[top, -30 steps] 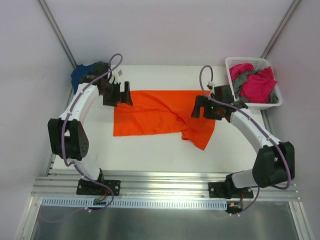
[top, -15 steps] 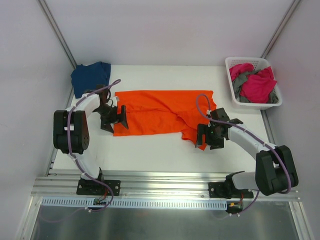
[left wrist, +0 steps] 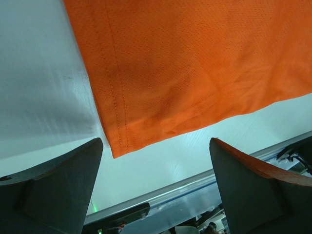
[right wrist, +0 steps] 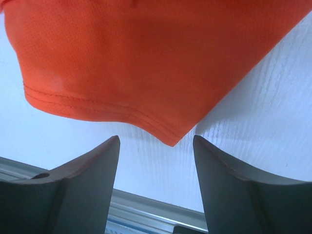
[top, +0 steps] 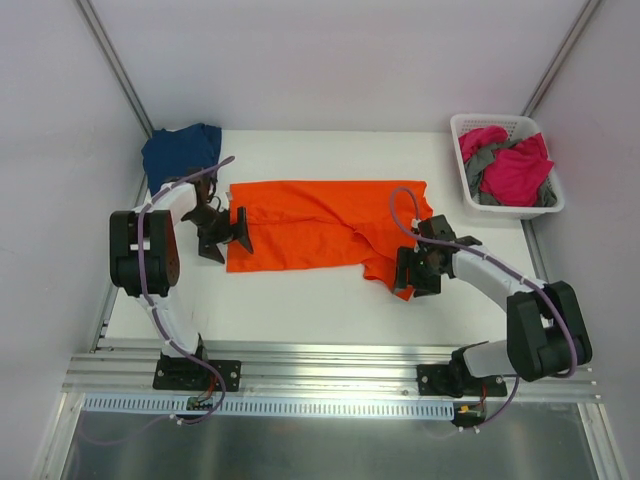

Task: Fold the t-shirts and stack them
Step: Fold the tshirt

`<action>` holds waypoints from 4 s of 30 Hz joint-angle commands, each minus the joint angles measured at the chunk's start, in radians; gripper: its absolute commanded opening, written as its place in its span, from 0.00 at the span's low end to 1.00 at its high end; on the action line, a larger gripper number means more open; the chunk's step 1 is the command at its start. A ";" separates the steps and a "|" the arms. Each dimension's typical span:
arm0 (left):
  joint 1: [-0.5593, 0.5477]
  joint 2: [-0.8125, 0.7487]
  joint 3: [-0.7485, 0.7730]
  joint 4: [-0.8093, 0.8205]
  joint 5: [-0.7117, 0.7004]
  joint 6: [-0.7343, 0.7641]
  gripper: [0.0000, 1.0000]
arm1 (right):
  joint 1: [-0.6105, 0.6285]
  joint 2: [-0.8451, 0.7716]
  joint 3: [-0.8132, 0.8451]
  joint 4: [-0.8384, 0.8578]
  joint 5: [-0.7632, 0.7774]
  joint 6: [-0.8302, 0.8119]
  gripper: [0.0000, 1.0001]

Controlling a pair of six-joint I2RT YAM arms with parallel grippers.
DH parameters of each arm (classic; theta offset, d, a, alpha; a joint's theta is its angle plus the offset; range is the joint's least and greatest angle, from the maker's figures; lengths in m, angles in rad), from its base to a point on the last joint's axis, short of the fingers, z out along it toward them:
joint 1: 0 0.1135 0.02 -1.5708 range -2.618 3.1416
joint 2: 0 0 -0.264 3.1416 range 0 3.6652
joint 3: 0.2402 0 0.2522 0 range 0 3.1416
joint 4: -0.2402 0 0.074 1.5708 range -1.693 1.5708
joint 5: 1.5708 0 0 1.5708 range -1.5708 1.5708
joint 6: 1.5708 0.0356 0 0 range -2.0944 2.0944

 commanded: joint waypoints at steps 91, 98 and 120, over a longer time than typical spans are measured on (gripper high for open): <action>0.077 -0.034 0.148 -0.058 0.021 -0.001 0.00 | -0.124 -0.012 0.192 0.071 -0.013 -0.046 0.00; 0.076 -0.013 0.226 -0.058 0.025 0.020 0.00 | -0.183 0.011 0.255 0.085 -0.031 -0.043 0.01; 0.068 0.162 0.476 -0.047 -0.002 0.054 0.00 | -0.212 0.180 0.477 0.175 -0.042 -0.049 0.01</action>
